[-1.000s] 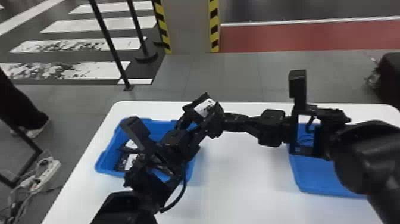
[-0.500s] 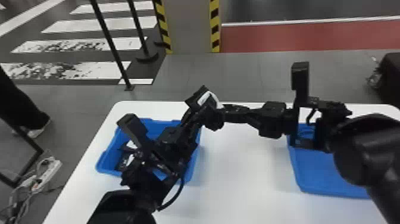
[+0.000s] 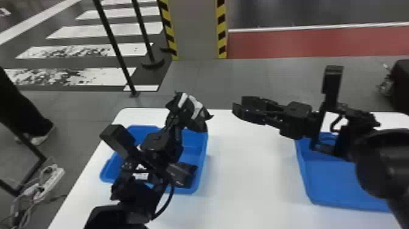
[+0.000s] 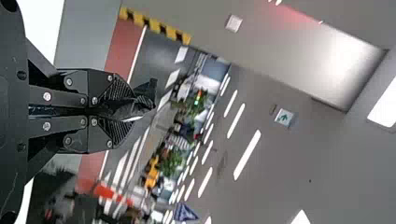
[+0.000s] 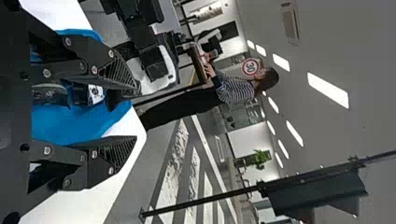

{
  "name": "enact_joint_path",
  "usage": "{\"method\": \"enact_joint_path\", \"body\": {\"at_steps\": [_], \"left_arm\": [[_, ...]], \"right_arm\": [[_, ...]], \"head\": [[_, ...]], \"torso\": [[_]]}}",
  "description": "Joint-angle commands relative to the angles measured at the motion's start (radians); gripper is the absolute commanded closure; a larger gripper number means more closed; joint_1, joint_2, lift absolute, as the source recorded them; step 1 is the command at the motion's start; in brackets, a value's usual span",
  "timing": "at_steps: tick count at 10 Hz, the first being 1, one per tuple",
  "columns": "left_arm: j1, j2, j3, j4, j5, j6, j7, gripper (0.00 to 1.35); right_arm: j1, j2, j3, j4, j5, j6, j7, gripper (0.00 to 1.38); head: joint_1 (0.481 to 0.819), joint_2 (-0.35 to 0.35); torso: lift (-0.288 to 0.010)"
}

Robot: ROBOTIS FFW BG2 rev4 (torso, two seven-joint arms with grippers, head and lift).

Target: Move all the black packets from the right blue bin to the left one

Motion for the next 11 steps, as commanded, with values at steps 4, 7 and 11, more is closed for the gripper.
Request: {"method": "enact_joint_path", "body": {"at_steps": [4,7,11], "left_arm": [[0.048,-0.003,0.131,0.123,-0.353,-0.264,0.151,1.22],[0.002,-0.003,0.134,0.275,-0.486,-0.404,0.237,1.22],[-0.006,-0.003,0.098,0.285,-0.422,-0.514,0.236,0.07]], "right_arm": [[0.204,0.0,-0.254,-0.156,0.094,-0.002,-0.042,0.2],[0.211,-0.008,-0.256,-0.132,0.096,-0.002,-0.05,0.2],[0.25,-0.009,-0.256,-0.188,0.114,-0.093,-0.088,0.2]], "head": [[0.674,0.191],[0.695,0.185],[0.695,0.169]], "torso": [[-0.11],[-0.11],[-0.11]]}}
